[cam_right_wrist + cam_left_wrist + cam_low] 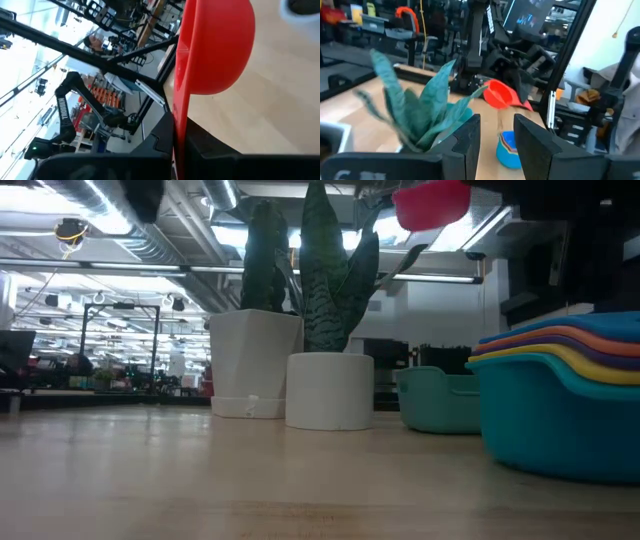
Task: Nest measuring cups in basket
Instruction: Stack the red measuring cup on top of the blue measuring cup
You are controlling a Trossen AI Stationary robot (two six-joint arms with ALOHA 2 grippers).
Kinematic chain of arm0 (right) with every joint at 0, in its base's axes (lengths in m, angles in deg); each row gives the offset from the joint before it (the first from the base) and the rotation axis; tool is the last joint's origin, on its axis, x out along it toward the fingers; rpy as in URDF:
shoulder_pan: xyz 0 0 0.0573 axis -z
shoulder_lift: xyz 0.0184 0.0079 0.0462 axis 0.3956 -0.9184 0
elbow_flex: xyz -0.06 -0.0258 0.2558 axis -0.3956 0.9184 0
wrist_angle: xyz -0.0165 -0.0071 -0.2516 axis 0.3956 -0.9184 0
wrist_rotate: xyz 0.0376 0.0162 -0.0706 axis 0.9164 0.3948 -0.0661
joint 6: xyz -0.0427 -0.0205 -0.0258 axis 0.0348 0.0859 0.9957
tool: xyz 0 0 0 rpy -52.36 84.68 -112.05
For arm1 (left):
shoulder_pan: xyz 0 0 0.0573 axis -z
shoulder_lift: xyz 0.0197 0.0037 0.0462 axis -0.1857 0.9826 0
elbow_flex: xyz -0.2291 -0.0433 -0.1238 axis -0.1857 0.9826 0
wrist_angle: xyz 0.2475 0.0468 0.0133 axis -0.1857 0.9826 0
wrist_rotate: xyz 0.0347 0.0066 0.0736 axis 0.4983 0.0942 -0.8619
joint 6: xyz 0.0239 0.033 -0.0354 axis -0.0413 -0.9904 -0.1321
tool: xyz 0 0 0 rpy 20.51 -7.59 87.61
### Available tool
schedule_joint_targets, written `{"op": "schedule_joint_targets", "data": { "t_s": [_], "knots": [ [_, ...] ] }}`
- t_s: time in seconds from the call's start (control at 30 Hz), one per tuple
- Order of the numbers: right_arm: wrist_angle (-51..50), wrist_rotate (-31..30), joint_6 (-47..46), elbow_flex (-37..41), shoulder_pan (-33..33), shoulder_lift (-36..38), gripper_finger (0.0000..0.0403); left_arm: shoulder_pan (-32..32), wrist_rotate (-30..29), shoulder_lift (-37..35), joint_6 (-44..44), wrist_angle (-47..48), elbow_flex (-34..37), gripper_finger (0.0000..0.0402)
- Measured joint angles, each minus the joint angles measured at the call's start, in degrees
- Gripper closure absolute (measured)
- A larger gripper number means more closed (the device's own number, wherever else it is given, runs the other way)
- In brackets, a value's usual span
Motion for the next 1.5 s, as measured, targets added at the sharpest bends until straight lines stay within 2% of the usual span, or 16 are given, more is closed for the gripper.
{"op": "schedule_joint_targets", "data": {
  "t_s": [0.2, 0.53, 0.73, 0.9, 1.07, 1.2, 1.5],
  "knots": [
    [-0.3, -1.1, 0.3, -4.3, -0.7, -4.6, 0.0389, -4.1, 0.2, 11.0, -1.4, 2.0, -9.8, 0.0292],
    [-0.7, -2.6, 3.5, -6.3, -0.7, -7.3, 0.0389, -9.6, 1.0, 28.9, -1.2, 19.3, -30.3, 0.0292],
    [-1.1, -4.6, 6.4, -6.3, -0.7, -7.3, 0.0389, -10.0, 2.9, 36.3, -0.9, 24.8, -38.3, 0.0292],
    [-1.2, -4.7, 7.7, -6.2, -0.7, -7.3, 0.0389, -10.0, 3.0, 39.1, -0.8, 25.2, -40.6, 0.0292],
    [-1.1, -4.9, 9.2, -6.2, -0.7, -7.3, 0.0389, -10.0, 3.0, 39.1, 2.2, 26.7, -40.6, 0.0292],
    [-0.2, -7.6, 10.8, -6.2, -0.7, -7.3, 0.0389, -9.8, 3.0, 39.1, 2.2, 26.6, -40.6, 0.0292],
    [-0.2, -7.8, 12.2, -6.4, -0.7, -7.3, 0.0389, -10.3, 3.0, 39.1, 2.4, 26.6, -40.6, 0.0292]
  ]
}}
